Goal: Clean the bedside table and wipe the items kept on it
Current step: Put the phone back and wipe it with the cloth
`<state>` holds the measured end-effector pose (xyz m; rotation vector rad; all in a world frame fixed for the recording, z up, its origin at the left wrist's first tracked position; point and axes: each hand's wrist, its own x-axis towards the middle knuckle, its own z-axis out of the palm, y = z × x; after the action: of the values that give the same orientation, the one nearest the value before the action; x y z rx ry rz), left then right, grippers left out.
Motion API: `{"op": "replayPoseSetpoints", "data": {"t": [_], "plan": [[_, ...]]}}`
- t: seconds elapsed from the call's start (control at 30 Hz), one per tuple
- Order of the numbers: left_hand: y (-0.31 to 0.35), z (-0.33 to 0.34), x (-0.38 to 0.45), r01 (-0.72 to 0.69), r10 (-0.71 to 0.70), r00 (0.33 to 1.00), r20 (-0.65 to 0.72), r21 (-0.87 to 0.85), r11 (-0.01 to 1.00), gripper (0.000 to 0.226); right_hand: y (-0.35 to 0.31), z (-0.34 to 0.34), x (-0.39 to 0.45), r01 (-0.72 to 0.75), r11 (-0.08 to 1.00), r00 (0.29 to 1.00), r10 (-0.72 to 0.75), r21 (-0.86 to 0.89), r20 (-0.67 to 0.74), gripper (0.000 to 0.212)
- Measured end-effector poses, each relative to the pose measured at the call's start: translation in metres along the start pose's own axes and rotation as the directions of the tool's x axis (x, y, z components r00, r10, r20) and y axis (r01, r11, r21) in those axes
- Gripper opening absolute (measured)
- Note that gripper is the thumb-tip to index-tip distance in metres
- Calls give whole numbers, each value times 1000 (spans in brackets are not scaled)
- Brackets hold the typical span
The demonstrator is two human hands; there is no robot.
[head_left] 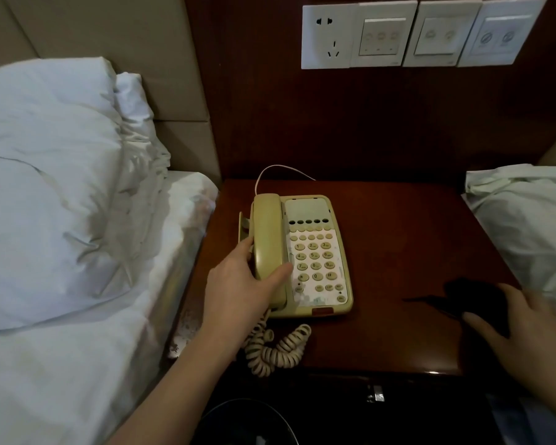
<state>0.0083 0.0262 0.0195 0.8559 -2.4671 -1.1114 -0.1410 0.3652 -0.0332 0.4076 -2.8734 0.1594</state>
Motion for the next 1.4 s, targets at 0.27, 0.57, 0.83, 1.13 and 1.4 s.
{"op": "replayPoseSetpoints", "data": {"t": [0.27, 0.57, 0.83, 1.13, 1.4], "plan": [[12, -3, 5, 49, -49, 999, 4, -21, 999, 89, -12, -5, 0, 118, 992, 993, -117, 33, -31, 45], [24, -16, 13, 224, -159, 969, 191, -391, 893, 61, -16, -8, 1, 110, 994, 992, -108, 23, -66, 36], [21, -17, -11, 195, -12, 971, 239, -762, 617, 80, -74, -61, 6, -54, 613, 998, 9, 788, 61, 19], [22, 7, -20, 143, 114, 948, 296, -720, 679, 85, -166, -80, 2, -141, 61, 984, -104, 988, 147, 18], [34, 8, -29, -70, 187, 973, 135, -598, 798, 68, -193, -87, 0, -98, 32, 989, -104, 995, 101, 23]]}}
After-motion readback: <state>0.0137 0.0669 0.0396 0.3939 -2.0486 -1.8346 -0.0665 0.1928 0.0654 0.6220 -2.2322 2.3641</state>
